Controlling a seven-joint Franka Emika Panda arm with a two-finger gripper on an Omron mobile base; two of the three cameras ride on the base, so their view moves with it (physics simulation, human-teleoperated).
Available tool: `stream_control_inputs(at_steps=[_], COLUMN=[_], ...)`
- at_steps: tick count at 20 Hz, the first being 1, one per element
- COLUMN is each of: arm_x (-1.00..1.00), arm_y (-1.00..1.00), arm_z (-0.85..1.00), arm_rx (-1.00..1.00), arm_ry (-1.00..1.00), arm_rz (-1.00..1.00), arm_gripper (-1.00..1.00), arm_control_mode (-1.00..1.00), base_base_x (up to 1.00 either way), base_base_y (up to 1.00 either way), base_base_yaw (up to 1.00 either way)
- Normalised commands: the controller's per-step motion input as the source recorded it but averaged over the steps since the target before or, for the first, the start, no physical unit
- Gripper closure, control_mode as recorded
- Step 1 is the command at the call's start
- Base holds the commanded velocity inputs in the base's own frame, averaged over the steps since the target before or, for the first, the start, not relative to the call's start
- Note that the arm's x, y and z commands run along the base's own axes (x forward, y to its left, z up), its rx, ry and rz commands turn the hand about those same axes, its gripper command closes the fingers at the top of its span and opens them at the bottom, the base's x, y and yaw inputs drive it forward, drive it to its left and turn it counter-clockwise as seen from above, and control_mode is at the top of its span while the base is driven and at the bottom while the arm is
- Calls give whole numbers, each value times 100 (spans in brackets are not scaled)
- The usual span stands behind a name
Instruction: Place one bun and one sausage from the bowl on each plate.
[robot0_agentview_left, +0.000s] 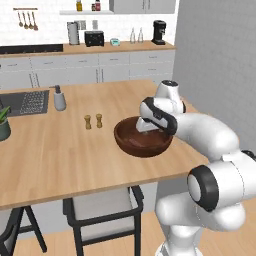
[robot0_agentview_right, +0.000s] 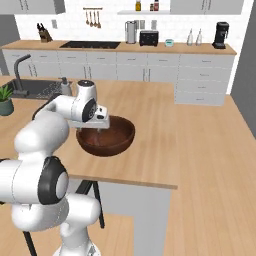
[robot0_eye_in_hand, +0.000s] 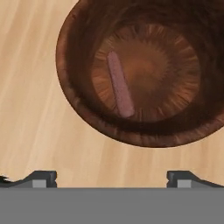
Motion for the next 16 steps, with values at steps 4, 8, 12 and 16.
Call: stream_control_inputs(at_steps=[4,8,12,16], arm_x=[100,89,52,25], arm_y=[0,0,12,21], arm_z=[-40,-50,-59,-50], arm_rx=[0,0,0,0], arm_ry=[6,0,3,2], arm_rz=[6,3,1,0], arm_gripper=[-100,-100,-100,-100], arm_control_mode=[-100,-100,-100,-100], base_base_x=[0,0,0,0], base_base_y=[0,0,0,0], base_base_yaw=[0,0,0,0])
